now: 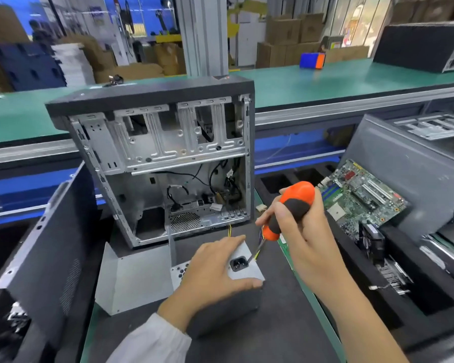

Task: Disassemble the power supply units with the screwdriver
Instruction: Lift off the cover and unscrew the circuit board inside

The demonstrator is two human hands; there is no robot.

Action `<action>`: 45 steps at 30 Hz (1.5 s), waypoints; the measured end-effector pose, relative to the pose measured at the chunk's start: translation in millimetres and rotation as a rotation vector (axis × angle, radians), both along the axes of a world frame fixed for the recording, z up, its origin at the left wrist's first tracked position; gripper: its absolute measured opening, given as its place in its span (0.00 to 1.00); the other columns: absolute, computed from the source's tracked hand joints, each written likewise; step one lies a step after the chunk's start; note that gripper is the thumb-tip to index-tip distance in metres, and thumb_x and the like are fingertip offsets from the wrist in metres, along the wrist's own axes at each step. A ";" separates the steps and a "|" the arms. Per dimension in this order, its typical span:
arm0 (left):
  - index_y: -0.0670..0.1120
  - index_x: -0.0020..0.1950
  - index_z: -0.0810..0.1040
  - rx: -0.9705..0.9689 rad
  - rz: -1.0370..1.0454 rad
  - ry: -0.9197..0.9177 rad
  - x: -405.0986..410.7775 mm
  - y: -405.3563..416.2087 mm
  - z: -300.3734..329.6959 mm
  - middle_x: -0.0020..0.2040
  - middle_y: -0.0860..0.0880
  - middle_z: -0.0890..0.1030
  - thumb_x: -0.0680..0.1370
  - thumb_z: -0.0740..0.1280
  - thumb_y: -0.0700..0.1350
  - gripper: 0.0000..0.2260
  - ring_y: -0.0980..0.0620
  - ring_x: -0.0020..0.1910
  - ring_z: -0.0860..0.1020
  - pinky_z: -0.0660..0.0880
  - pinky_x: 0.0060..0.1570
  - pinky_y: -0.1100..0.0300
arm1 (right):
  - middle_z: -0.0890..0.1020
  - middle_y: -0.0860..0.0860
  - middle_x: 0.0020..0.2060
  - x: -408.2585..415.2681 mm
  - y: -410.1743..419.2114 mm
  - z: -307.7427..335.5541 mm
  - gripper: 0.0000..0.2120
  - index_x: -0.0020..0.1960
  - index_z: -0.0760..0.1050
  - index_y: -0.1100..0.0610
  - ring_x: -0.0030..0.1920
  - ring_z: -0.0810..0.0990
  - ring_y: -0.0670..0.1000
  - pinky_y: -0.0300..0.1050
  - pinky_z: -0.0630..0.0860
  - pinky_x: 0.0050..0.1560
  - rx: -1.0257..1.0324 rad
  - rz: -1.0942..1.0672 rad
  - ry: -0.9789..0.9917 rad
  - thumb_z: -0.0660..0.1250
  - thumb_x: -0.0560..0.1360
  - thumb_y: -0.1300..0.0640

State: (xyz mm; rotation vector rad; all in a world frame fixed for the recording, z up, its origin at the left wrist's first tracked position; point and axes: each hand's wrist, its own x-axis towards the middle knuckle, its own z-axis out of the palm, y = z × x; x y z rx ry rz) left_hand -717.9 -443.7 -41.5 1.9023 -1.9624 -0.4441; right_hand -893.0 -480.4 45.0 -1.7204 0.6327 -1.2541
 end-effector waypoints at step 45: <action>0.55 0.75 0.62 -0.106 -0.027 -0.012 -12.1 11.0 -0.5 0.68 0.62 0.71 0.61 0.65 0.76 0.47 0.60 0.67 0.65 0.42 0.69 0.71 | 0.74 0.46 0.34 17.5 -20.0 28.3 0.17 0.50 0.69 0.53 0.34 0.76 0.47 0.35 0.69 0.35 -0.352 -0.191 0.359 0.74 0.71 0.48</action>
